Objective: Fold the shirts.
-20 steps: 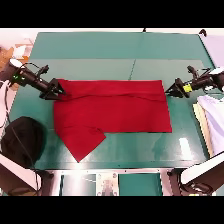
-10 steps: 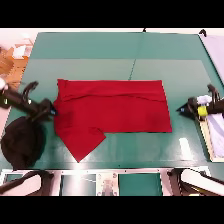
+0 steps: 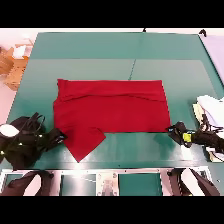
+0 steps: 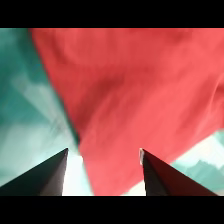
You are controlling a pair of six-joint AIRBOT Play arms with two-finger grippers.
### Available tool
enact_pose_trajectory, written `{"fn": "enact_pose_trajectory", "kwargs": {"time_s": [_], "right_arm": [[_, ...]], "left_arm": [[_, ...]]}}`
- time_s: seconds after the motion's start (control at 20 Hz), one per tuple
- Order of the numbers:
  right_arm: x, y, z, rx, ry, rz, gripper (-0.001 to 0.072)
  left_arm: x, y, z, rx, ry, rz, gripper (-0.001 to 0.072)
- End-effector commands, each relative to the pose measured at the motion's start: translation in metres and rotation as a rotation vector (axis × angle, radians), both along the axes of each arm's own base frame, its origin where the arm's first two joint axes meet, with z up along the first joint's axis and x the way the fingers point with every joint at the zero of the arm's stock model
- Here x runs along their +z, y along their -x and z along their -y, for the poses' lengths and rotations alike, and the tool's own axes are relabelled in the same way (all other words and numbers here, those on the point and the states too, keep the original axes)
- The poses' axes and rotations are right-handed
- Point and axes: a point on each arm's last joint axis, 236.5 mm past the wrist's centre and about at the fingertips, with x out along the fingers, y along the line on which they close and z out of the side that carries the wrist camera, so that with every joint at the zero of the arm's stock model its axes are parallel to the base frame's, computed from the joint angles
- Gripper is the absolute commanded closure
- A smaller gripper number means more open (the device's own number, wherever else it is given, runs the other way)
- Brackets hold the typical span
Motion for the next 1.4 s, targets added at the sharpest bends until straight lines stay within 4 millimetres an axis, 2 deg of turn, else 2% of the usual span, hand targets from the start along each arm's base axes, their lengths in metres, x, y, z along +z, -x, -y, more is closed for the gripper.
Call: {"fn": "enact_pose_trajectory", "kwargs": {"time_s": [0.0, 0.1, 0.15, 0.2, 0.25, 0.3, 0.35, 0.45, 0.5, 0.65, 0.8, 0.95, 1.15, 1.25, 1.3, 1.35], "right_arm": [[-0.008, -0.014, 0.001, -0.101, 0.008, 0.058, 0.0273], [-0.015, -0.016, -0.009, -0.098, 0.002, 0.06, 0.0274], [-0.016, -0.019, -0.012, -0.102, -0.001, 0.066, 0.0285], [-0.017, -0.023, -0.014, -0.111, 0.001, 0.077, 0.0285], [-0.015, -0.027, -0.014, -0.123, 0.001, 0.088, 0.0296], [-0.013, -0.031, -0.013, -0.14, -0.003, 0.1, 0.0347], [-0.013, -0.033, -0.011, -0.149, 0.001, 0.105, 0.0431], [-0.013, -0.033, -0.01, -0.149, 0.003, 0.106, 0.064], [-0.012, -0.033, -0.012, -0.142, -0.004, 0.104, 0.0692], [-0.01, -0.025, -0.02, -0.049, 0.001, 0.086, 0.0698], [-0.006, -0.01, -0.02, 0.055, 0.044, 0.034, 0.0699], [0.001, 0.012, -0.013, 0.137, 0.115, -0.035, 0.07], [0.021, 0.037, 0.004, 0.179, 0.227, -0.102, 0.07], [0.033, 0.038, 0.01, 0.184, 0.262, -0.103, 0.07], [0.039, 0.035, 0.012, 0.185, 0.268, -0.091, 0.07], [0.048, 0.028, 0.013, 0.18, 0.273, -0.065, 0.07]], "left_arm": [[-0.01, -0.016, 0.004, 0.1, 0.022, 0.086, 0.0195], [-0.016, -0.013, 0.011, 0.104, 0.03, 0.087, 0.0195], [-0.018, -0.016, 0.014, 0.119, 0.031, 0.102, 0.0227], [-0.019, -0.021, 0.015, 0.133, 0.029, 0.12, 0.0293], [-0.018, -0.025, 0.017, 0.139, 0.027, 0.136, 0.0293], [-0.015, -0.029, 0.02, 0.146, 0.038, 0.152, 0.0418], [-0.011, -0.032, 0.024, 0.14, 0.058, 0.176, 0.0664], [-0.003, -0.034, 0.031, 0.125, 0.096, 0.192, 0.068], [-0.001, -0.032, 0.034, 0.101, 0.102, 0.186, 0.068], [0.014, -0.018, 0.041, -0.048, 0.096, 0.15, 0.0681], [0.026, 0.011, 0.036, -0.179, 0.051, 0.047, 0.0681], [0.044, 0.037, 0.026, -0.197, -0.024, 0.05, 0.0681], [0.075, 0.061, 0.029, -0.126, -0.032, 0.112, 0.0682], [0.075, 0.074, 0.032, -0.144, -0.019, 0.066, 0.0682], [0.076, 0.074, 0.033, -0.143, -0.013, 0.07, 0.0682], [0.082, 0.065, 0.033, -0.128, -0.014, 0.101, 0.0682]]}}
